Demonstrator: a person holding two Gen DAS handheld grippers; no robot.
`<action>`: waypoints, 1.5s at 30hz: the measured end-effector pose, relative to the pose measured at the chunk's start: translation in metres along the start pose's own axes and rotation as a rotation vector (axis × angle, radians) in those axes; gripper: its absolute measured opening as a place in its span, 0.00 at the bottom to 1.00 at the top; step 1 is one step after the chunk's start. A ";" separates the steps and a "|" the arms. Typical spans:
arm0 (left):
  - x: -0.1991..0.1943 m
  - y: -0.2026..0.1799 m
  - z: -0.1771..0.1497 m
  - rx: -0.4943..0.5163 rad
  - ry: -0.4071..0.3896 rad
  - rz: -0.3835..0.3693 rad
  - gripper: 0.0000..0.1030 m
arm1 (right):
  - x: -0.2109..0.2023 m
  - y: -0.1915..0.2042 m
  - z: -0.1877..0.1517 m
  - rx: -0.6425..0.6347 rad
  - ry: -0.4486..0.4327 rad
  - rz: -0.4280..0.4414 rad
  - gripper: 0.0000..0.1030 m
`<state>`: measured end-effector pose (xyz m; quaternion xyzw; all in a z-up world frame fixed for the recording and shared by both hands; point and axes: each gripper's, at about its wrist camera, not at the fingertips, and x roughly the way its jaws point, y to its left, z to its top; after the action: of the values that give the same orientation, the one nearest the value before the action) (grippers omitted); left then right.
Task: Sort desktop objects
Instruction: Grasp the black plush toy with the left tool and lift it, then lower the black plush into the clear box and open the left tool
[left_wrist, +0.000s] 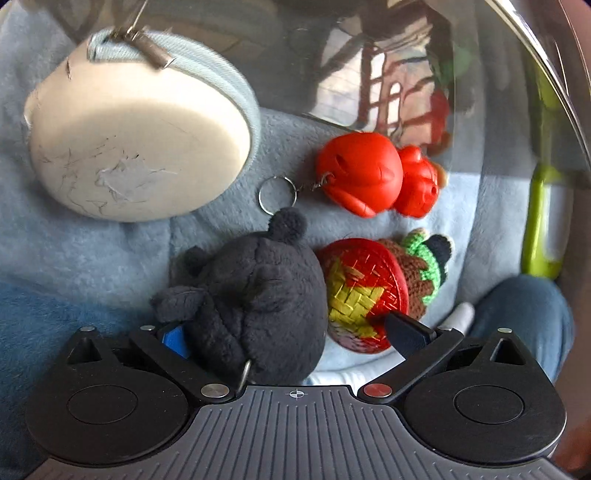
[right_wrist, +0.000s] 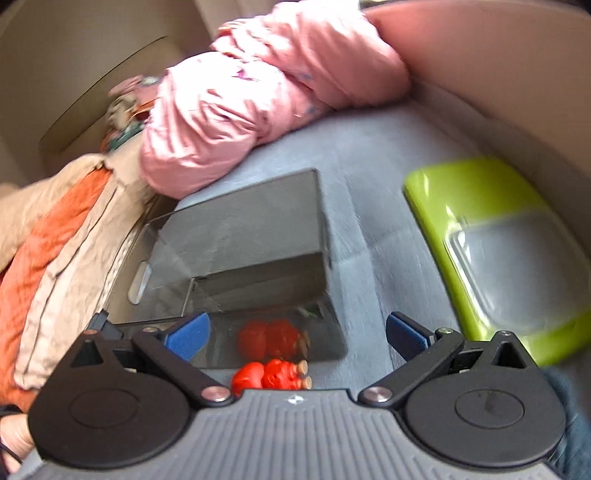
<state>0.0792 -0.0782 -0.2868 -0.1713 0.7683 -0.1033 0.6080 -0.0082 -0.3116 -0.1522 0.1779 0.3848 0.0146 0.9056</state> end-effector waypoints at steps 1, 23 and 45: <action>0.000 0.001 0.000 0.008 0.017 -0.005 1.00 | 0.002 -0.003 -0.004 0.008 -0.002 -0.001 1.00; -0.150 -0.025 -0.076 0.348 -0.357 0.038 0.63 | 0.066 -0.031 -0.043 0.257 0.313 0.114 1.00; -0.111 -0.122 0.108 0.537 -0.161 0.672 0.65 | 0.103 -0.057 -0.059 0.427 0.356 0.280 1.00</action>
<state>0.2233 -0.1414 -0.1678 0.2448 0.6775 -0.0820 0.6887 0.0169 -0.3301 -0.2804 0.4100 0.5033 0.0890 0.7554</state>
